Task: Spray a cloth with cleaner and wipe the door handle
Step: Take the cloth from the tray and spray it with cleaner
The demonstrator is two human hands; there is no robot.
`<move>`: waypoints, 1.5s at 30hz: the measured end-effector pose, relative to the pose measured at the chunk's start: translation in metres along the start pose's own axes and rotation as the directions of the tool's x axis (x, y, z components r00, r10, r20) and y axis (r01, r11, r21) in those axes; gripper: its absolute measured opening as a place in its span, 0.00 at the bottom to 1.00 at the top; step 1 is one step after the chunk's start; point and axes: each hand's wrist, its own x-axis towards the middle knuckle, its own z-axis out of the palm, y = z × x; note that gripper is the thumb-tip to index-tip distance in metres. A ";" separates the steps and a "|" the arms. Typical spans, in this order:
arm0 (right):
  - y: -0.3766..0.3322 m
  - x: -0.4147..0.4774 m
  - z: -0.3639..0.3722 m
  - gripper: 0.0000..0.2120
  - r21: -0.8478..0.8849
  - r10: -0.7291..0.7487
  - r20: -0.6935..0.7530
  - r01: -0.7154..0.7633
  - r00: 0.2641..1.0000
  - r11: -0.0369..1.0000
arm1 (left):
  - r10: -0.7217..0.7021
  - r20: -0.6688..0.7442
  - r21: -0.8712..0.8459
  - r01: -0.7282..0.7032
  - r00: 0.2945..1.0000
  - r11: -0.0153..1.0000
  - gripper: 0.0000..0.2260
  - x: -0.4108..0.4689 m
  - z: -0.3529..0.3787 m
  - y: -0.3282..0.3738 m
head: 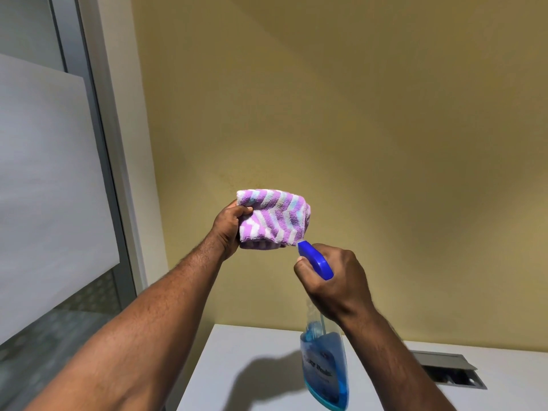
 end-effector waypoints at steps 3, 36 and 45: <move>-0.009 -0.001 0.005 0.16 -0.008 -0.078 0.022 0.078 0.997 0.997 | -0.004 -0.008 0.001 0.004 1.000 1.000 0.15 0.000 0.002 -0.003; 0.024 -0.007 -0.002 0.16 -0.094 0.039 -0.057 -0.045 0.998 0.995 | -0.045 -0.036 -0.039 0.043 0.998 0.998 0.16 -0.003 0.013 -0.018; 0.046 -0.012 -0.001 0.16 -0.018 0.126 0.022 -0.126 0.992 0.992 | -0.054 -0.085 -0.099 0.046 0.995 0.994 0.16 0.004 0.014 -0.027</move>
